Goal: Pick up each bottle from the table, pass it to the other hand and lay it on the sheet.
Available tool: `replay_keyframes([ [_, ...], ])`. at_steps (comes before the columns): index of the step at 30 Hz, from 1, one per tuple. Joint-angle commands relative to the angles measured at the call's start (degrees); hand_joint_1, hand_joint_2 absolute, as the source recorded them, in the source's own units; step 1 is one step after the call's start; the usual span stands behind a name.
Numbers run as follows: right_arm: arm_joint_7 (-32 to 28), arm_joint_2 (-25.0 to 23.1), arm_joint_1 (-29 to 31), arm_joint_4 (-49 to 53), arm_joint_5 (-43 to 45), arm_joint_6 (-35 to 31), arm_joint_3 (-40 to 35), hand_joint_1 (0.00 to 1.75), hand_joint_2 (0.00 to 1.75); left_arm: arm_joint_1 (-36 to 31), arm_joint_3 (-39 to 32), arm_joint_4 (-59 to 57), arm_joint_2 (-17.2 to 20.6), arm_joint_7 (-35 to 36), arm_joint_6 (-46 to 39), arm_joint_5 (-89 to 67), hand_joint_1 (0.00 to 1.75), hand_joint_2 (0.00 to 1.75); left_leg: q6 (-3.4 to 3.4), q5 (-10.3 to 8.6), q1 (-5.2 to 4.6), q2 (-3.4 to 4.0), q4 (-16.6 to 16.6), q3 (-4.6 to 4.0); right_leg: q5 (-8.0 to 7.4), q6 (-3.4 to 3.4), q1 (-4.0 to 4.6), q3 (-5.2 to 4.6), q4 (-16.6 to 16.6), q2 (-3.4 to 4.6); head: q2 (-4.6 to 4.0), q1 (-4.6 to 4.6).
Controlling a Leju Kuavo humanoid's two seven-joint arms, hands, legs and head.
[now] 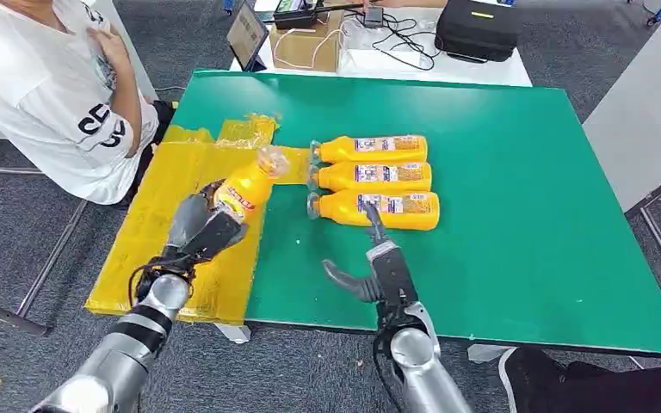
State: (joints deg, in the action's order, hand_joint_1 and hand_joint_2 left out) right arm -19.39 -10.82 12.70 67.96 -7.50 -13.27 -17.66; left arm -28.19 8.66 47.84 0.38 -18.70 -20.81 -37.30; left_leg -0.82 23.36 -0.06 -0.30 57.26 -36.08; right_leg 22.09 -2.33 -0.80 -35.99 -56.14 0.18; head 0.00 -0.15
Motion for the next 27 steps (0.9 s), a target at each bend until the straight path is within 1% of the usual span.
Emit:
replay_keyframes([
  [1, 0.3, 2.5, 0.5, 2.3, 1.7, 1.7, 3.9, 0.00, 1.75, -12.1, 2.1, -23.5, 8.1, 4.6, 6.6, -11.3, 1.75, 1.75, 0.06, 0.12, 0.06, 0.05, 0.0, 0.29, 0.11, 0.09, 0.06, 0.29, 0.0, -0.01, 0.02, 0.00],
  [2, 0.3, 2.6, 0.8, 1.8, 1.7, 1.9, 3.8, 0.00, 1.75, -12.6, 3.6, -24.8, 8.7, 5.0, 8.1, -13.5, 1.75, 1.75, 0.04, 0.07, 0.02, 0.09, 0.0, 0.20, 0.06, 0.06, 0.03, 0.18, 0.0, 0.02, 0.02, 0.00],
  [3, 0.3, 2.7, 1.2, 1.4, 1.8, 2.0, 3.6, 0.00, 1.75, -13.0, 3.9, -25.5, 9.2, 5.0, 9.4, -14.3, 1.75, 1.75, 0.07, 0.16, 0.06, 0.10, 0.0, 0.36, 0.14, 0.10, 0.07, 0.35, 0.0, 0.01, 0.00, 0.00],
  [6, 0.3, 2.7, 1.4, 1.1, 1.8, 2.1, 3.5, 0.00, 1.75, -12.9, 3.7, -25.8, 9.4, 4.7, 9.3, -14.3, 1.75, 1.75, 0.03, 0.04, -0.02, 0.10, -0.1, 0.16, 0.03, 0.04, -0.02, 0.12, 0.0, 0.05, 0.02, 0.02],
  [7, 0.3, 2.7, 1.4, 1.1, 1.8, 2.1, 3.5, 0.00, 1.75, -12.9, 3.7, -25.8, 9.4, 4.7, 9.3, -14.3, 1.75, 1.75, 0.06, 0.14, 0.04, 0.15, 0.0, 0.33, 0.10, 0.08, 0.04, 0.31, 0.0, 0.09, 0.00, 0.02],
  [8, 0.3, 2.8, 1.5, 1.1, 1.8, 2.2, 3.4, 0.00, 1.75, -13.2, 4.8, -26.2, 9.5, 4.5, 10.3, -15.5, 1.75, 1.75, 0.04, 0.09, 0.00, 0.16, 0.0, 0.24, 0.06, 0.06, 0.00, 0.20, 0.0, 0.10, 0.00, -0.02],
  [11, 0.2, 2.5, 3.4, -1.7, 3.8, 4.6, 1.9, 0.00, 1.75, -14.3, 11.1, -28.8, 12.7, 2.0, 16.0, -22.3, 1.75, 1.75, 0.05, 0.09, 0.01, 0.15, 0.0, 0.26, 0.06, 0.07, 0.02, 0.22, 0.0, 0.08, 0.02, 0.00],
  [12, 0.1, 2.4, 3.9, -2.8, 4.3, 4.9, 1.3, 0.00, 1.75, -14.6, 11.3, -29.8, 13.3, 0.8, 18.0, -22.5, 1.75, 1.75, 0.07, 0.15, 0.04, 0.25, 0.0, 0.37, 0.08, 0.10, 0.05, 0.30, 0.0, 0.18, 0.00, 0.02],
  [14, -0.2, 2.3, 4.6, -4.5, 4.7, 5.3, 0.4, 0.00, 1.75, -14.6, 11.2, -30.6, 13.8, -0.3, 20.0, -22.3, 1.75, 1.75, 0.06, 0.11, 0.02, 0.30, 0.0, 0.29, 0.03, 0.08, 0.02, 0.22, 0.0, 0.24, 0.00, 0.02],
  [16, -0.2, 2.3, 5.4, -5.9, 4.8, 5.6, -0.6, 0.00, 1.75, -14.7, 11.4, -31.0, 13.8, 0.0, 19.7, -22.8, 1.75, 1.75, 0.10, 0.15, 0.04, 0.39, -0.1, 0.48, 0.05, 0.11, 0.05, 0.36, 0.0, 0.33, 0.00, 0.00],
  [17, -0.3, 2.5, 5.8, -6.4, 4.6, 5.8, -1.3, 0.00, 1.75, -14.8, 11.1, -31.2, 13.6, 0.1, 20.2, -22.6, 1.75, 1.75, 0.07, 0.08, -0.01, 0.31, -0.1, 0.36, 0.01, 0.08, 0.00, 0.25, 0.0, 0.26, 0.00, 0.00],
  [18, -0.3, 2.5, 5.9, -6.5, 4.6, 5.9, -1.3, 0.00, 1.75, -14.8, 11.1, -31.2, 13.5, 0.2, 20.2, -22.6, 1.75, 1.75, 0.10, 0.14, 0.03, 0.35, -0.1, 0.53, 0.05, 0.12, 0.04, 0.40, 0.0, 0.28, 0.02, 0.02],
  [20, -0.3, 2.6, 6.2, -6.9, 4.6, 6.1, -1.6, 0.00, 1.75, -14.9, 10.9, -31.3, 13.2, 0.6, 20.3, -22.6, 1.75, 1.75, 0.08, 0.08, 0.01, 0.28, -0.1, 0.44, 0.02, 0.09, 0.01, 0.30, -0.1, 0.22, 0.02, 0.00],
  [21, -0.2, 2.8, 6.4, -6.9, 4.4, 6.2, -1.9, 0.00, 1.75, -14.7, 10.9, -31.2, 13.0, 1.4, 19.4, -22.9, 0.51, 1.75, 0.11, 0.12, 0.04, 0.28, -0.1, 0.60, 0.06, 0.13, 0.05, 0.45, -0.1, 0.21, 0.00, 0.00],
  [22, -0.2, 2.7, 6.4, -6.9, 4.4, 6.2, -1.9, 0.00, 1.75, -14.6, 10.9, -31.2, 12.8, 1.3, 19.4, -22.8, 0.24, 1.75, 0.11, 0.10, 0.03, 0.25, -0.1, 0.57, 0.05, 0.12, 0.04, 0.43, -0.1, 0.19, 0.00, 0.00],
  [23, -0.2, 2.8, 6.7, -7.2, 4.3, 6.3, -2.1, 0.00, 1.75, -14.5, 10.2, -31.2, 12.6, 1.4, 18.9, -22.4, 0.00, 1.75, 0.09, 0.07, 0.01, 0.26, -0.1, 0.50, 0.02, 0.09, 0.01, 0.34, -0.1, 0.21, 0.00, 0.00],
  [27, -0.1, 2.9, 7.0, -7.4, 4.2, 6.5, -2.4, 0.00, 1.75, -13.7, 9.9, -30.9, 12.4, 1.5, 16.7, -22.5, 0.00, 1.75, 0.09, 0.04, -0.01, 0.25, -0.1, 0.46, 0.01, 0.08, -0.01, 0.28, -0.1, 0.19, 0.00, 0.00],
])
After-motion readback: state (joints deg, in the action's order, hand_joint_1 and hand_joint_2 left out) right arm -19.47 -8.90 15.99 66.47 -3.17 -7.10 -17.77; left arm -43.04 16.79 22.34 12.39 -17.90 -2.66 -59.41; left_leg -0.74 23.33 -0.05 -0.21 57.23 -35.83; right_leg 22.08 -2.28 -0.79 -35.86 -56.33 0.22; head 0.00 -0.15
